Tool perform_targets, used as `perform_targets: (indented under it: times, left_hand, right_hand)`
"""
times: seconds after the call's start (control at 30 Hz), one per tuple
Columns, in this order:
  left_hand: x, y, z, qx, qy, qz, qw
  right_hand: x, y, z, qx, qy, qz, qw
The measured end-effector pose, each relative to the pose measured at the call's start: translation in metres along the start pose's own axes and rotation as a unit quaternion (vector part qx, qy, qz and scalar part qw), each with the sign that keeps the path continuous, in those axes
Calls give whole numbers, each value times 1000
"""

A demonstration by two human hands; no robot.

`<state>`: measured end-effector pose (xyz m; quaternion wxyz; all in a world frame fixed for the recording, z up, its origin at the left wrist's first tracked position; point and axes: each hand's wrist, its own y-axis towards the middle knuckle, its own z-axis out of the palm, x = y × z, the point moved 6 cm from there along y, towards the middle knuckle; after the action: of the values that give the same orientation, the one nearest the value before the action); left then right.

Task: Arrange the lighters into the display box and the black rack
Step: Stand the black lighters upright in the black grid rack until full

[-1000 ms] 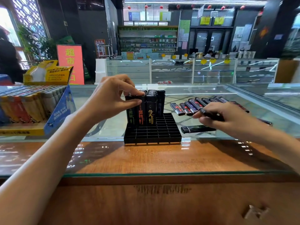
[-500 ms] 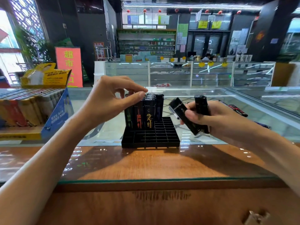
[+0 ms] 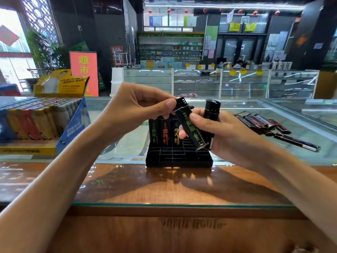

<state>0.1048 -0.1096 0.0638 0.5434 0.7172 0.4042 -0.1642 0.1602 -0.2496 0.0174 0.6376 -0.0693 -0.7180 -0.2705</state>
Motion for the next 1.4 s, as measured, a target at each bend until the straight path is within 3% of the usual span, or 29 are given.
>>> perform_targets:
  times: [0.23, 0.57, 1.17, 1.4]
  left_hand:
    - [1, 0, 5, 24, -11, 0, 1000]
    - [1, -1, 8, 31, -17, -19, 999]
    - [6, 0, 13, 47, -43, -39, 997]
    - [6, 0, 15, 40, -30, -30, 998]
  right_hand:
    - [-5, -5, 0, 27, 76, 45, 996]
    - [-6, -6, -13, -79, -25, 13, 996]
    - [-5, -7, -1, 2, -46, 22, 999]
    - [-4, -5, -3, -43, -136, -9, 990]
